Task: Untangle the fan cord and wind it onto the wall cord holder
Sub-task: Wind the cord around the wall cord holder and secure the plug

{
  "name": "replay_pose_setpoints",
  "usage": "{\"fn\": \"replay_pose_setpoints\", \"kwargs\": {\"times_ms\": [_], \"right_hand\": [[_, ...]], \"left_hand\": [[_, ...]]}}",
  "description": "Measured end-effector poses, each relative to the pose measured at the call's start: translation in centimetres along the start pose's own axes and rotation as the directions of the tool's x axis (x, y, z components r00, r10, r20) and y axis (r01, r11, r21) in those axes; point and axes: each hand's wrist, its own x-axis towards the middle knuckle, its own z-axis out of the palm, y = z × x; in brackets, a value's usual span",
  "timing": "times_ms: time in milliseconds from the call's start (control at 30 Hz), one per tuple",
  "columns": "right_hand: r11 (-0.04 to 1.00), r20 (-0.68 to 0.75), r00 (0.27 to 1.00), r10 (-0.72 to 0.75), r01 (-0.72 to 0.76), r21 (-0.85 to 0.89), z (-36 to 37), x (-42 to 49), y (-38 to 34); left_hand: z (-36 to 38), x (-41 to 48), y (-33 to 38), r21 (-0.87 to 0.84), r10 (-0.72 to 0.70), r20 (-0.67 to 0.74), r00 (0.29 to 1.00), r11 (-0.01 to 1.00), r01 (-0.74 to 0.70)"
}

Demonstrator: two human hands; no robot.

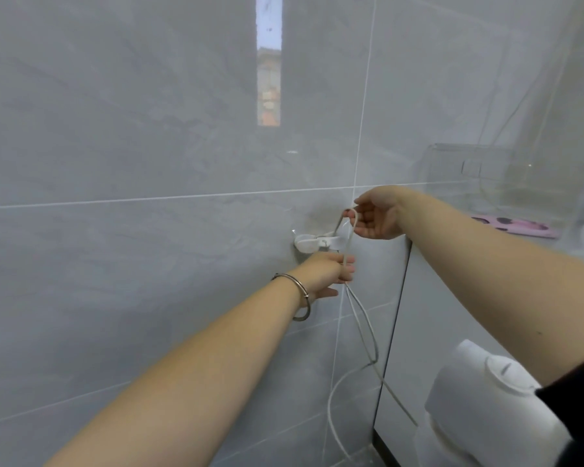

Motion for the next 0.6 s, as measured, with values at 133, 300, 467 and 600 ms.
{"fn": "replay_pose_setpoints", "kwargs": {"times_ms": [133,300,467,600], "right_hand": [[0.999,0.024,1.000,-0.007,0.006,0.039,0.1,-0.2,0.1],[0.999,0.026,0.999,-0.041,0.041,-0.022,-0.1,-0.3,1.1],[0.787,0.262,0.964,0.049,0.124,-0.604,0.8,-1.4,4.4],[0.667,0.507,0.821,0.263,0.225,-0.711,2.0,-2.4,5.4]], "left_hand": [[0.8,-0.2,0.0,-0.061,0.036,-0.065,0.997,0.997,-0.040],[-0.9,-0.7,-0.4,-0.082,0.123,-0.278,0.953,0.985,-0.151],[-2.9,-1.5,0.0,-0.240,0.108,-0.377,0.920,0.948,-0.209],[-4.5,-2.0,0.2,-0.309,0.076,-0.449,0.890,0.922,-0.235]]}}
